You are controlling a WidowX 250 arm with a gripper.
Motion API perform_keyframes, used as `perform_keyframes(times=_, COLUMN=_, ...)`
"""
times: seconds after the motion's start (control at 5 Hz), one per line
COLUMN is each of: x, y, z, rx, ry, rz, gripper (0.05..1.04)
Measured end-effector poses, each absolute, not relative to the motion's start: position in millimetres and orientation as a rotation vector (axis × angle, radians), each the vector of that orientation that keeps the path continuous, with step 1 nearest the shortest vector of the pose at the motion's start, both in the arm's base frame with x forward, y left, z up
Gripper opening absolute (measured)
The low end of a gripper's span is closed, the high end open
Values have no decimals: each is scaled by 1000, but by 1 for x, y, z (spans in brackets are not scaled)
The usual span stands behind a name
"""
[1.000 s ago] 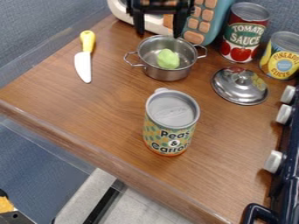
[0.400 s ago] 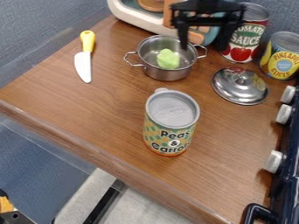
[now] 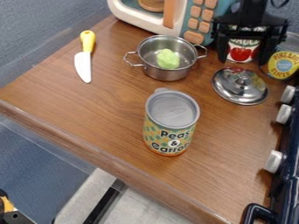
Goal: Put the silver lid on the silver pot
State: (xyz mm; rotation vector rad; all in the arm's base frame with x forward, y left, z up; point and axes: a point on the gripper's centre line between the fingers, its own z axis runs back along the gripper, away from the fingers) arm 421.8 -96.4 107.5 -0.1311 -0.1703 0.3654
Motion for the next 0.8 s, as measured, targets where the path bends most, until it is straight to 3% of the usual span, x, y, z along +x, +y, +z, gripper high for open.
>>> perform_keyframes(times=0.4, x=423, y=-105, z=86, rx=-92, ry=-127, rz=345, gripper=1001)
perform_keyframes(times=0.6, x=425, y=-106, z=76, rx=-67, ry=-109, rz=331, gripper=945)
perform_keyframes(times=0.8, x=426, y=-109, z=76, rx=-61, ry=-123, rz=327, gripper=659)
